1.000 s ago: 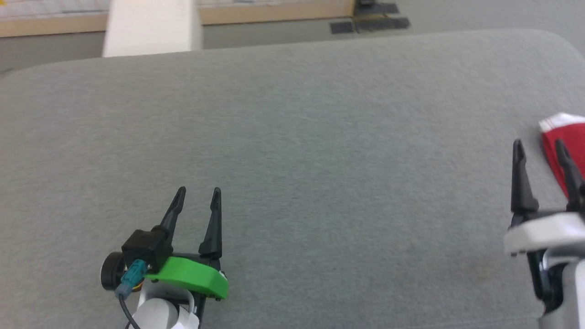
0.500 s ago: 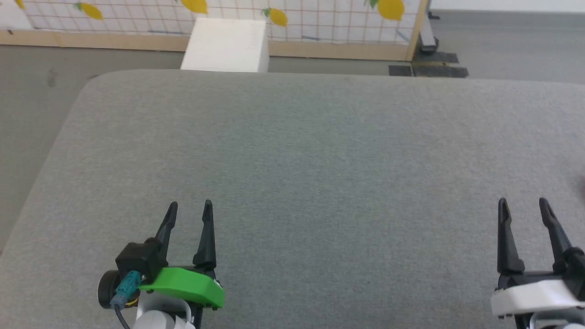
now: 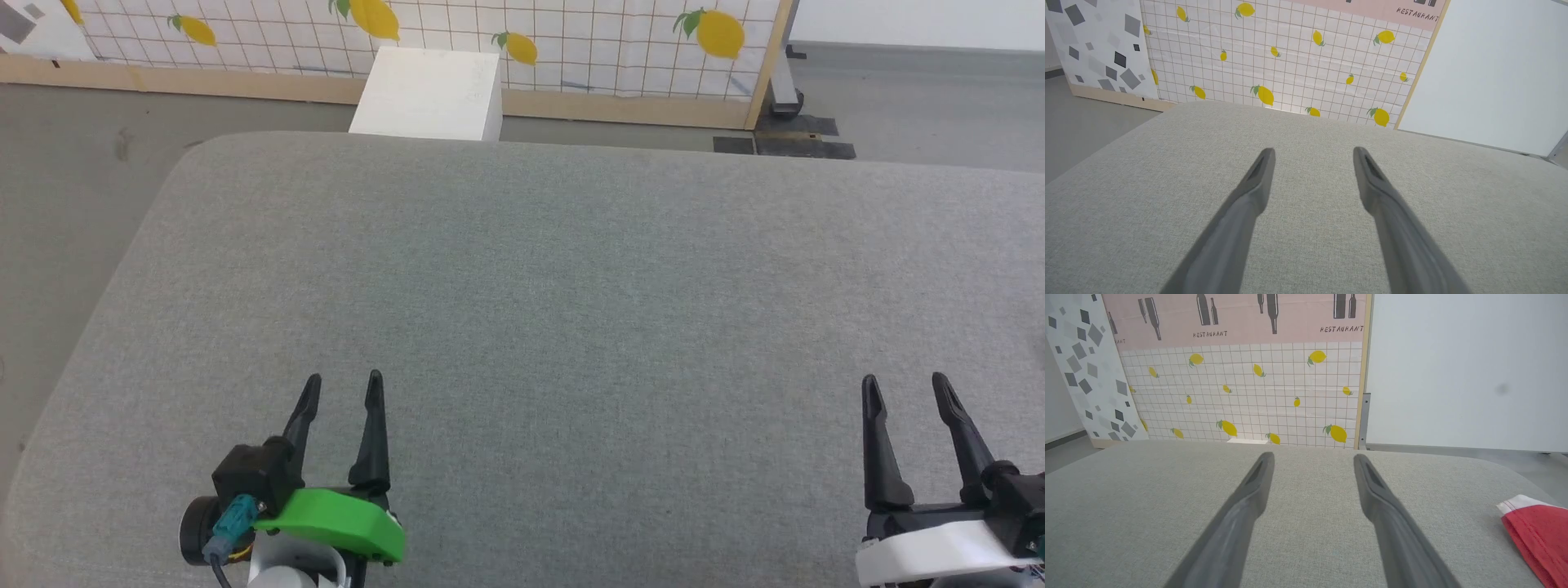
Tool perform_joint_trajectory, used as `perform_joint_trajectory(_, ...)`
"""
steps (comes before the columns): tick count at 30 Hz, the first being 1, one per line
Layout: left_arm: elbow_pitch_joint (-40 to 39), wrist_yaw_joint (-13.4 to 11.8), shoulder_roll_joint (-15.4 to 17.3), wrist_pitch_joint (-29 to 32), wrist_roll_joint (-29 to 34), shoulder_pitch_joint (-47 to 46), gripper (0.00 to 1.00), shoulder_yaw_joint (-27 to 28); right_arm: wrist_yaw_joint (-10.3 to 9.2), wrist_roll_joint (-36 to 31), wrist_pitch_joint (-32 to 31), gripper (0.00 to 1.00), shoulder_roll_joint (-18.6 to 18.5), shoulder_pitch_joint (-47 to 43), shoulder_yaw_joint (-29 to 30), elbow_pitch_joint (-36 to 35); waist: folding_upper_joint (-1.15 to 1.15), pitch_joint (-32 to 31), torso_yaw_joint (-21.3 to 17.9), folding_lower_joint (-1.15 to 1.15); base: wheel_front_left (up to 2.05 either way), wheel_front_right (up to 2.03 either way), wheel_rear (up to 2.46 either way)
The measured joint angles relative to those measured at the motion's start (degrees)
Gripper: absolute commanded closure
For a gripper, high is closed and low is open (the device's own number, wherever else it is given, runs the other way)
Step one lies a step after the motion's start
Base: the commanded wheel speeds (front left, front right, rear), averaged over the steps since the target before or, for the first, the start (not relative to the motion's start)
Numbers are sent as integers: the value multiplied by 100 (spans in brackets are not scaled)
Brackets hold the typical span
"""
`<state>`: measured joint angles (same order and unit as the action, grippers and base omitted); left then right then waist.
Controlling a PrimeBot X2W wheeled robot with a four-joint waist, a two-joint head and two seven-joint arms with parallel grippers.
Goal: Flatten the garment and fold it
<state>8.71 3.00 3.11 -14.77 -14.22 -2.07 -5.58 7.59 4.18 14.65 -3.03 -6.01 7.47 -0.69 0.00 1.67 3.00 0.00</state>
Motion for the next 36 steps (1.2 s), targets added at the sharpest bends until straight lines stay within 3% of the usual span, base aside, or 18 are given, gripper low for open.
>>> perform_joint_trajectory(21,-3,-13,-3,0,-110,0,0,-12,0,108,1,0,0,0,-46,42,0,79,-48,0,0,0,0)
perform_joint_trajectory(22,-1,-13,-3,0,-110,0,100,-14,0,123,0,100,0,0,-48,45,0,78,-52,0,0,0,0)
perform_joint_trajectory(36,-12,-11,-2,59,-102,-1,100,-16,0,127,-56,100,-2,1,-57,46,0,66,-66,0,0,0,0)
